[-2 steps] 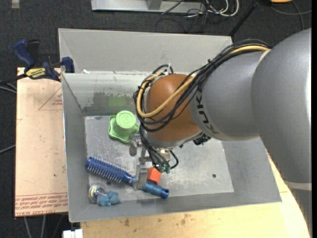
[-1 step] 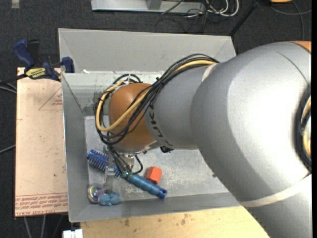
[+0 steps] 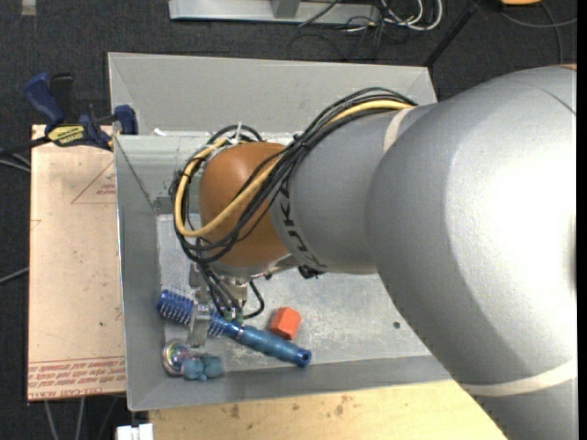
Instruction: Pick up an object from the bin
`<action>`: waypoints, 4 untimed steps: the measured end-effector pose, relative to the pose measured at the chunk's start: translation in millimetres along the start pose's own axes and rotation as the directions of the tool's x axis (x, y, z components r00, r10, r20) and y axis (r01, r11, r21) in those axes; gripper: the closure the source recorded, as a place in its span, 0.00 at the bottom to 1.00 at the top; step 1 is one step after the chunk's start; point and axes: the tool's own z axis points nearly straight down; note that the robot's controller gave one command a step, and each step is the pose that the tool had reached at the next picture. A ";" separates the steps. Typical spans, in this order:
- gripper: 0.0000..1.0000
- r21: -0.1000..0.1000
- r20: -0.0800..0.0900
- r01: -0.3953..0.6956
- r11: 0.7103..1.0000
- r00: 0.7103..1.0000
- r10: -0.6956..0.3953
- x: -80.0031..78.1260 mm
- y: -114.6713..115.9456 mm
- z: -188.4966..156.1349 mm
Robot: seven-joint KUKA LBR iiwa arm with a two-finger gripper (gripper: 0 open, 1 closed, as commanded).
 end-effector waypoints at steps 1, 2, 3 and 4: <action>0.00 0.003 -0.004 -0.113 0.994 0.994 0.113 18.0 4.0 -6.6; 0.00 0.003 -0.003 -0.291 0.957 0.957 0.291 25.1 3.5 31.9; 0.00 0.002 -0.003 -0.291 0.957 0.957 0.291 24.9 3.5 32.1; 1.00 0.002 -0.004 -0.291 0.957 0.957 0.291 25.0 3.6 32.3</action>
Offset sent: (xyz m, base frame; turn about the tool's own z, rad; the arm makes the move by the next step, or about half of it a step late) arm -0.0172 0.0049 0.0070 0.1164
